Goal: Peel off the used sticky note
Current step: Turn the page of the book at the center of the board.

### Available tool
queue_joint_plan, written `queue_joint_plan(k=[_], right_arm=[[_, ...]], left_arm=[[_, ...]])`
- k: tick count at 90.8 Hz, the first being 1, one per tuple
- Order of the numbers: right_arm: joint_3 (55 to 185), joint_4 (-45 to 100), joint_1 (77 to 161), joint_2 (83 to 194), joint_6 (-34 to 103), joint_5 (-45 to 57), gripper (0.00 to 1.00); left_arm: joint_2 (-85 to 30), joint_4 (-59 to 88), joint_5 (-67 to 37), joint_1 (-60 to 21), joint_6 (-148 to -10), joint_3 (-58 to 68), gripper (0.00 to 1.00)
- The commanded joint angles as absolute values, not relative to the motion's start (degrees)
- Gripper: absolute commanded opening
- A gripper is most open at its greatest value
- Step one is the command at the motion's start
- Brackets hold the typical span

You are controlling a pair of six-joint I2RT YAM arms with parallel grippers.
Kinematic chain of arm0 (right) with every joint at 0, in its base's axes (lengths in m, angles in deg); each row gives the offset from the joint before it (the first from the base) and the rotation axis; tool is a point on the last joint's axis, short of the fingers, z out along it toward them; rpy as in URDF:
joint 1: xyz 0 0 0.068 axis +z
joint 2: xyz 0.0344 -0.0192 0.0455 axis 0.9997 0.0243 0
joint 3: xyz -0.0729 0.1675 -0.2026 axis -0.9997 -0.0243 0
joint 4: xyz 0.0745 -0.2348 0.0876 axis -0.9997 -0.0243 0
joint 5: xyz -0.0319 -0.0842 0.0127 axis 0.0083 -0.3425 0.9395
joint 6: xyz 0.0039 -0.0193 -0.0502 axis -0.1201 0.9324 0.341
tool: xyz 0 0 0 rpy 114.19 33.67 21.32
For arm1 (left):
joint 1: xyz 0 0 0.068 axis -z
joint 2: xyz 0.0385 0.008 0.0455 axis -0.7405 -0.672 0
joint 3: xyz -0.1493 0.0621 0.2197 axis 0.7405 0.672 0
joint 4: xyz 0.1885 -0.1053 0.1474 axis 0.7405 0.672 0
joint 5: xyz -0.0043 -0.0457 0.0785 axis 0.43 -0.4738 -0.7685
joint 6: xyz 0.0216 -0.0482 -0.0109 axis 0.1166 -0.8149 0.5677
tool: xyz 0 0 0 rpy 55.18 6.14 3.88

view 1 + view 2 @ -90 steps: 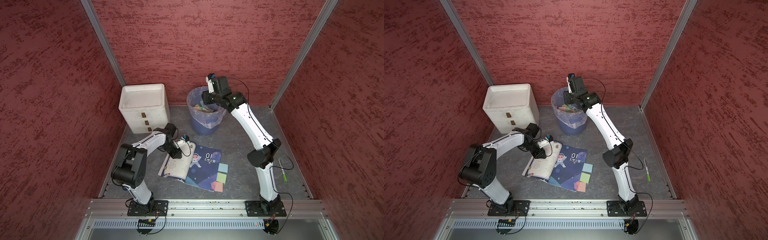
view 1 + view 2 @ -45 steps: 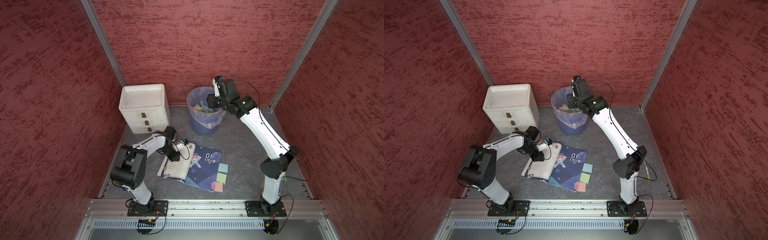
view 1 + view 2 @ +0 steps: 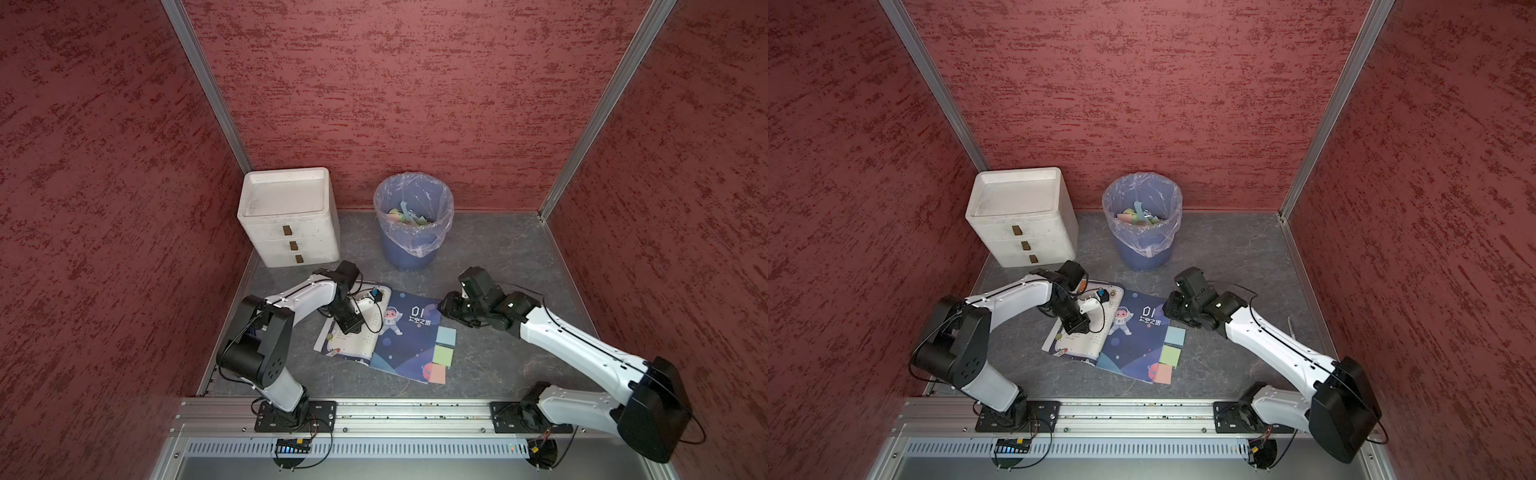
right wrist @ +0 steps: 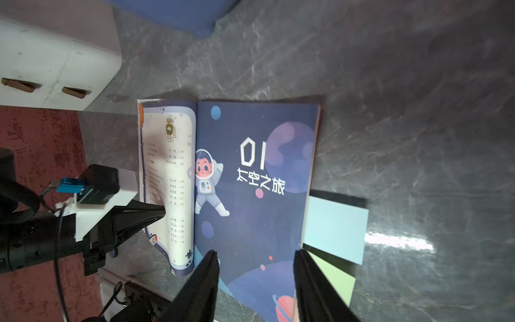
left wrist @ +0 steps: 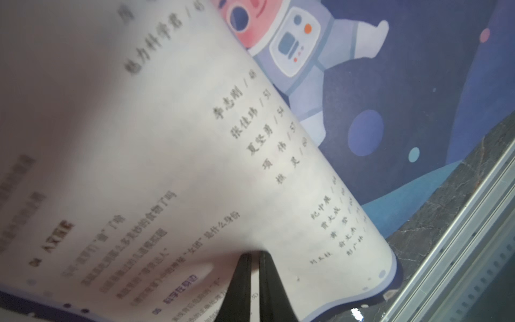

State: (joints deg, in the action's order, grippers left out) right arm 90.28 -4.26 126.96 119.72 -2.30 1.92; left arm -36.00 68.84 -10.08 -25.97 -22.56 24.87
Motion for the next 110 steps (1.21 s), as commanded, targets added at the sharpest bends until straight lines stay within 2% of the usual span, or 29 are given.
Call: queue_joint_plan(k=[1,47,110], right_arm=[[85.72,8.06,127.54,120.13,-10.02,7.45,0.48],[79.16,22.88,127.77,133.06,-11.85,11.59,0.46],[75.1,18.91,127.72,129.16,-10.06,8.05,0.46]], left_arm=[[-35.54,69.31,-10.95,-24.85,-23.77,25.98,0.1],[-36.94,69.62,-11.66,-23.96,-24.02,25.89,0.07],[-37.99,68.58,-12.26,-23.17,-24.03,25.75,0.04]])
